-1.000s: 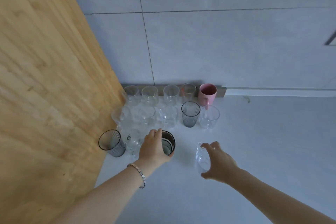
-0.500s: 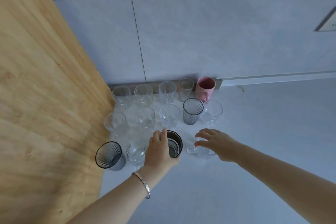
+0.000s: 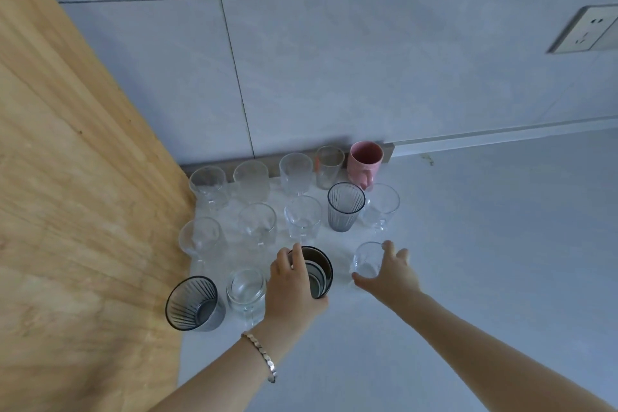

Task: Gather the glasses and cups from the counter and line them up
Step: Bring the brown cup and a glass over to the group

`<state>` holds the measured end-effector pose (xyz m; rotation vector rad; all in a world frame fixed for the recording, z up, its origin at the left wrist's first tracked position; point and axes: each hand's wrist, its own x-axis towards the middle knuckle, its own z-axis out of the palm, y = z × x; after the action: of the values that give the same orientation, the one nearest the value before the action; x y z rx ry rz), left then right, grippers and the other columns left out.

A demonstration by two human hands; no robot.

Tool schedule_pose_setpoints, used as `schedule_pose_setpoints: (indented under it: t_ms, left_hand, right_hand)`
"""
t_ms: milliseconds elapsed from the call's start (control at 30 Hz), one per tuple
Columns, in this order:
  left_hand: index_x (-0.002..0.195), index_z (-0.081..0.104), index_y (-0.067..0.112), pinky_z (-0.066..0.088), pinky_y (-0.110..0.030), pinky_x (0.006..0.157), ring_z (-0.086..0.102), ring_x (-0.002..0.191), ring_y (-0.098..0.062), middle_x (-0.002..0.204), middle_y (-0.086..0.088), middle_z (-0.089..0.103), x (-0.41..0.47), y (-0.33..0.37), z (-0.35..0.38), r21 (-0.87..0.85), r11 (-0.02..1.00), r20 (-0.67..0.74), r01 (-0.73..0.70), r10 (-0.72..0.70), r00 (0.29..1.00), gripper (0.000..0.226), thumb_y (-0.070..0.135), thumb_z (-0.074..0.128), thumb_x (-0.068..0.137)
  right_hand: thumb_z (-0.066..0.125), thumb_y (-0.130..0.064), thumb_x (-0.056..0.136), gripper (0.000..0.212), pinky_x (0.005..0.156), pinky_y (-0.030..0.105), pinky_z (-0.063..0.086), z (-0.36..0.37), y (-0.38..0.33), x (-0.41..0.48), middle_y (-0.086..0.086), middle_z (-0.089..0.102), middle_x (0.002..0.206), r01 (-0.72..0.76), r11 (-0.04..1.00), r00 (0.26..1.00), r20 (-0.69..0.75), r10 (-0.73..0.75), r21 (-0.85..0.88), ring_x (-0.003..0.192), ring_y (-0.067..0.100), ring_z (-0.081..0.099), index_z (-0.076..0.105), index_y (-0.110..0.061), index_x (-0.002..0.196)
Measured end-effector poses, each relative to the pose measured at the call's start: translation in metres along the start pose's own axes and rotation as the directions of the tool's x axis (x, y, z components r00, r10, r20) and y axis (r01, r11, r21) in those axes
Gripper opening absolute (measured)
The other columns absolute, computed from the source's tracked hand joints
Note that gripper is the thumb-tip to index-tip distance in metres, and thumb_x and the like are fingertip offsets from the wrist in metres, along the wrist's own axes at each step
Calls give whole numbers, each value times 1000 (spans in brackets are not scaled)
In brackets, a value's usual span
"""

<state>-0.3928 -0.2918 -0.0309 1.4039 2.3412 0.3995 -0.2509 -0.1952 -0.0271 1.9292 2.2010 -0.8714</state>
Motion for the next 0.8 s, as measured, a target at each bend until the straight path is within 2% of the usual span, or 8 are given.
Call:
schedule_pose_setpoints:
  t_ms: [167,367,467,533,633,700,733,800]
  left_hand:
    - [145,15,12,37,-24,102,36,126,-24,139,-8,28,1,0,1,11,1000,-1,-7,7,1000,93,48,65,75]
    - [144,17,12,41,-29,99,38,124,-26,138,-8,31,-1,2,-1,34,999,6,16,-16,1000,93,49,66,75]
    - [146,15,7,33,-34,110,34,133,-32,144,-14,28,-6,9,-6,168,985,38,24,-31,999,97,50,64,75]
    - [143,30,1,36,-46,109,39,131,-42,141,-25,37,-11,16,-7,244,969,1,-26,26,1000,100,47,73,64]
    - [123,54,3,55,-48,86,63,108,-41,120,-22,61,-13,39,2,367,913,47,-179,174,984,95,51,79,45]
    - [112,58,9,58,-39,80,69,97,-32,112,-12,64,-22,75,5,398,857,145,-328,294,945,71,50,69,55]
    - [115,57,11,55,-36,84,66,100,-30,115,-9,61,-28,99,9,356,849,207,-390,336,919,59,45,62,67]
    - [128,46,13,45,-35,98,55,117,-28,128,-6,52,-38,150,27,254,877,379,-409,298,876,49,35,50,85]
  right_hand:
    - [72,-36,69,93,90,32,48,-7,2,13,5,35,134,311,941,946,136,-293,-134,114,29,52,21,-26,146]
    - [70,-36,74,98,95,33,46,-9,7,15,5,29,142,393,908,913,177,-367,-145,120,27,46,9,-27,150]
    - [66,-36,81,100,98,33,43,-11,16,8,4,21,150,423,900,897,193,-398,-108,126,27,43,-3,-21,151]
    - [63,-39,84,99,98,31,41,-16,26,0,3,17,153,405,912,902,187,-389,-57,129,26,43,-6,-16,151]
    - [58,-39,88,82,102,32,39,-30,58,-16,3,27,150,331,943,922,223,-317,-26,129,25,45,10,-17,151]
    - [54,-37,90,62,104,31,40,-42,98,-29,3,44,142,250,967,927,299,-226,-44,126,21,49,30,-20,144]
    - [53,-38,90,55,103,31,40,-48,123,-36,2,49,139,207,976,923,343,-173,-64,124,20,51,37,-22,140]
    - [51,-41,90,51,104,33,41,-64,178,-52,0,50,138,132,984,916,394,-74,-122,125,19,50,41,-24,137]
